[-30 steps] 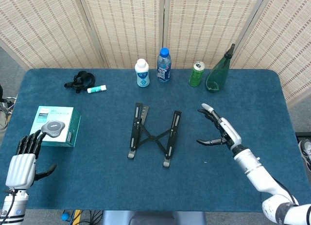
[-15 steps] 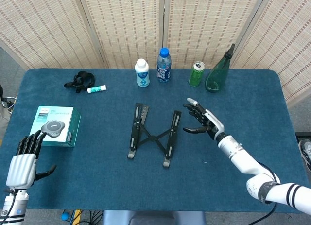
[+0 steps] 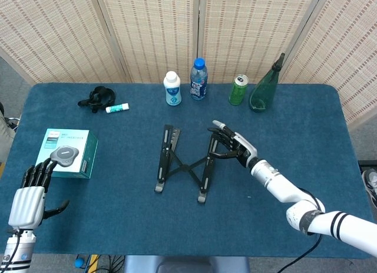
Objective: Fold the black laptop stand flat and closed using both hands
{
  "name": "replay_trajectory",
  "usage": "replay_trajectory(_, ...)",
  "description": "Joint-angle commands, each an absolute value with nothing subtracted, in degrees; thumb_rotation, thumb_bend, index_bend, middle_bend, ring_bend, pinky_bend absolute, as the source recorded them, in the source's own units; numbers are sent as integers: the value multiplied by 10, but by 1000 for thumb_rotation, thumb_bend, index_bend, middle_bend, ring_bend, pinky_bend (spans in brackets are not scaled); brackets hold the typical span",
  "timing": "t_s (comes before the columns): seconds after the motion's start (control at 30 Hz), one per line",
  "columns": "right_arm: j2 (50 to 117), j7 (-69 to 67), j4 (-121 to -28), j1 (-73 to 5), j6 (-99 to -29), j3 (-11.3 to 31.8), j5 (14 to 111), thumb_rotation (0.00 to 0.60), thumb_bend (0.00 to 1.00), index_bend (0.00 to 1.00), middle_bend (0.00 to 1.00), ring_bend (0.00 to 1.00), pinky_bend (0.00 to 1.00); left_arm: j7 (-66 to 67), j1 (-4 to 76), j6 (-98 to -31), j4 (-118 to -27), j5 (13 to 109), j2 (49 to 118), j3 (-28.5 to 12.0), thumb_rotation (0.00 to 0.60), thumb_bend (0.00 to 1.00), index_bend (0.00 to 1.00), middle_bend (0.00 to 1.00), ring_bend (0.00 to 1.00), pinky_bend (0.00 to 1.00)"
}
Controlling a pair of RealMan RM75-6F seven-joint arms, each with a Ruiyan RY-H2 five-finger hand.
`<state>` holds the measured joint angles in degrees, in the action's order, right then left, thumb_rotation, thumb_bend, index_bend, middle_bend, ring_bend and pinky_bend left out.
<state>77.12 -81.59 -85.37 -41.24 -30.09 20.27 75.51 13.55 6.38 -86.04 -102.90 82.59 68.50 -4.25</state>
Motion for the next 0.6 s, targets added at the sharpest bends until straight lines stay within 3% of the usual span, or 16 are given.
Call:
replay_trajectory(0.03,777,-842,-851,-413,-301,200,779,600,0,2,200,7,0,135,63,-861,-1029,825,685,-42,600,147,41,12,1,0)
replay_trajectory(0.3,748,-965,-872,-403,-374,150,917,600,47,14,229,48,38,137,65,-858,-1029,826,684,-43,600,147,41,12,0,0)
replay_trajectory(0.6,692,-1106,-869,-415,-569,36,1096,600,46,13,230,52,47,142,68,-857,-1033,828,684,-44,600,147,41,11,1,0)
